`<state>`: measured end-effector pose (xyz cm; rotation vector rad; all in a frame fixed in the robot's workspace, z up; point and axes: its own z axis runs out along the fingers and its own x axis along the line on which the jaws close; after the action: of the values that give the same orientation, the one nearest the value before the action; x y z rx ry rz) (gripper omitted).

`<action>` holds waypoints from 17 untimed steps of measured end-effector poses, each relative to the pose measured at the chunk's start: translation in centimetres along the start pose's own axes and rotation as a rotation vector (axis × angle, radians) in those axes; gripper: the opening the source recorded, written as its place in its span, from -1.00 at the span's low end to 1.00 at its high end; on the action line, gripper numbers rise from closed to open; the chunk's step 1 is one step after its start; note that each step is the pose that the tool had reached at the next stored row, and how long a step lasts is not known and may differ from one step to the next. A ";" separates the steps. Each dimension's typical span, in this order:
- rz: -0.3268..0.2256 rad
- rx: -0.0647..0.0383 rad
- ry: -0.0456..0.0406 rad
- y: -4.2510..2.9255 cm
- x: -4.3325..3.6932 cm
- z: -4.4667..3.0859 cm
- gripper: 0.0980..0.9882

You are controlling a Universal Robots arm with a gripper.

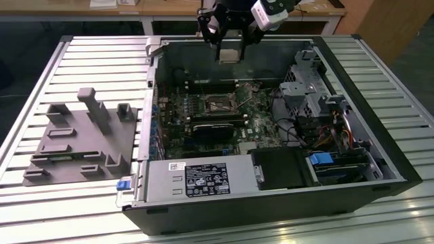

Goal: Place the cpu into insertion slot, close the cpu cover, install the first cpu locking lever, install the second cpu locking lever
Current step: 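Place the cpu into insertion slot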

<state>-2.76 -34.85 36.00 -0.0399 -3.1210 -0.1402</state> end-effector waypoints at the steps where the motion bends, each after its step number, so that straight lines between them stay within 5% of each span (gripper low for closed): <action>1: 0.000 0.000 -0.0006 -0.02 0.01 0.15 -0.01; 17: 0.000 0.001 -0.0030 -0.28 0.31 3.03 -0.01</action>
<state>-3.13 -34.85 32.96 -0.0398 -3.1241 -0.1394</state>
